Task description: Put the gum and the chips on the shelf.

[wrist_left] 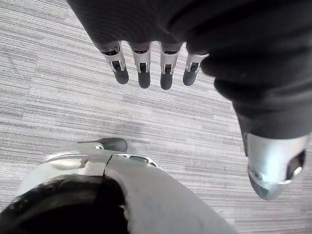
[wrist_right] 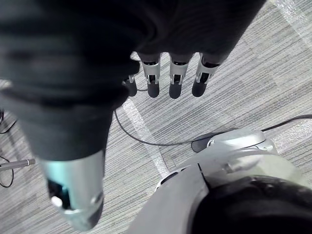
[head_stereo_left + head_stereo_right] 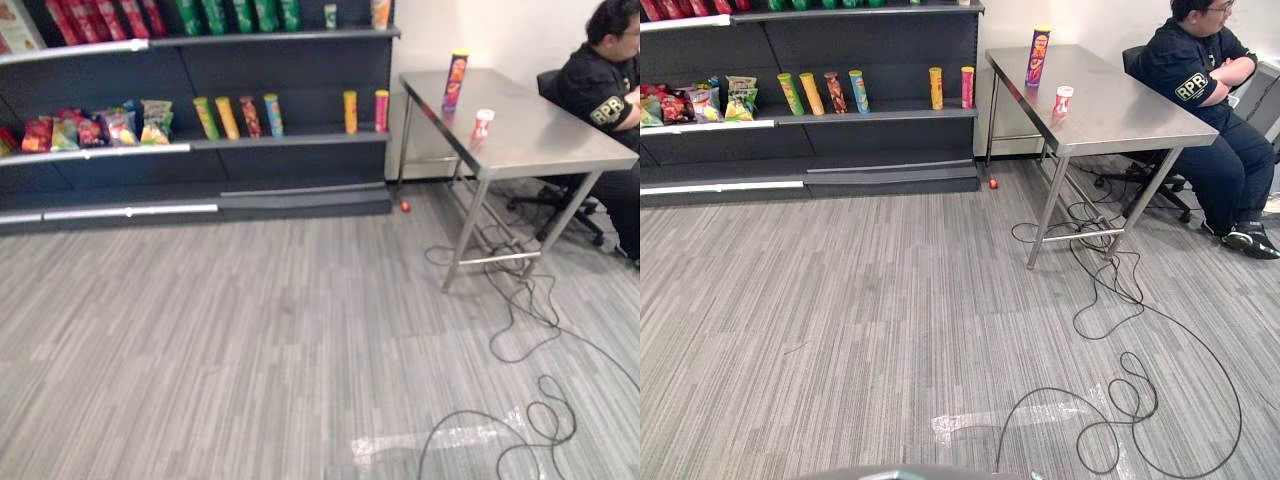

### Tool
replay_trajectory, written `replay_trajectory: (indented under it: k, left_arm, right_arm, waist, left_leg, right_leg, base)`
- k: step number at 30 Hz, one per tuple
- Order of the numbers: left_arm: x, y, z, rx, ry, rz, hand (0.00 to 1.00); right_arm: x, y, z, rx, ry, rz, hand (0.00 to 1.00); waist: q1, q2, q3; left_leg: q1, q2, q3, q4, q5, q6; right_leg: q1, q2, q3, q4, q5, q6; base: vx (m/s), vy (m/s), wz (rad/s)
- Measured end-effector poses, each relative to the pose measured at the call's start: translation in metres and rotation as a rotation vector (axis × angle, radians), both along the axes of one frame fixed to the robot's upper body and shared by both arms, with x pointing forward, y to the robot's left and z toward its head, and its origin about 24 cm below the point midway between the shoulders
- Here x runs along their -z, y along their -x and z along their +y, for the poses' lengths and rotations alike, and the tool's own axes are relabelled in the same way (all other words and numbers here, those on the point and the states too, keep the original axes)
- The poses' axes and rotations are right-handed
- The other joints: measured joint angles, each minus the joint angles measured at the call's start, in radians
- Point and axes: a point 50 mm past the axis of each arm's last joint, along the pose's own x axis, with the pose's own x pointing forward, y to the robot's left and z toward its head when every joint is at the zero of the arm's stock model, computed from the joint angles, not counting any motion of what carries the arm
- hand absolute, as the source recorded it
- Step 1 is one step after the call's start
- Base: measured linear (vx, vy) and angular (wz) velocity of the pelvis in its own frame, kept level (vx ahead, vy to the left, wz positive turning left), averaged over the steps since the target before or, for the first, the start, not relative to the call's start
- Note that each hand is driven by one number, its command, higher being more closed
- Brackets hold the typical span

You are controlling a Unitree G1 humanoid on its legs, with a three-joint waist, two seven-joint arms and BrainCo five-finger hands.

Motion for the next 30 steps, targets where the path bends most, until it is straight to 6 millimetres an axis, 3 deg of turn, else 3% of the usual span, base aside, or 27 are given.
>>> replay_trajectory:
  k: [3, 12, 30]
  left_arm:
    - [0.000, -0.007, 0.001, 0.003, -0.002, -0.016, 0.00]
    - [0.000, -0.007, 0.000, 0.005, 0.001, -0.008, 0.00]
    - [0.000, -0.008, 0.000, 0.018, 0.000, -0.011, 0.00]
  right_arm:
    - [0.000, -0.007, 0.001, 0.020, -0.003, -0.019, 0.00]
    - [-0.001, -0.017, 0.000, 0.022, -0.002, -0.046, 0.00]
    - [-0.001, -0.016, 0.001, 0.058, -0.044, -0.072, 0.00]
  waist:
    - [-0.001, -0.001, 0.032]
    - [-0.002, 0.003, 0.038]
    - [0.000, 0.002, 0.039]
  left_leg:
    - [0.011, 0.002, 0.004, -0.001, -0.006, -0.010]
    - [0.027, 0.007, 0.032, -0.002, -0.015, -0.024]
    - [0.029, 0.020, 0.064, -0.008, -0.021, -0.032]
  right_leg:
    - [0.016, 0.002, -0.004, -0.014, 0.001, 0.002]
    - [0.033, 0.006, 0.004, -0.029, -0.001, 0.012]
    - [0.037, 0.023, 0.023, -0.061, 0.012, 0.004]
  base:
    - [0.07, -0.015, -0.02]
    - [-0.01, -0.022, -0.04]
    - [-0.01, -0.034, -0.05]
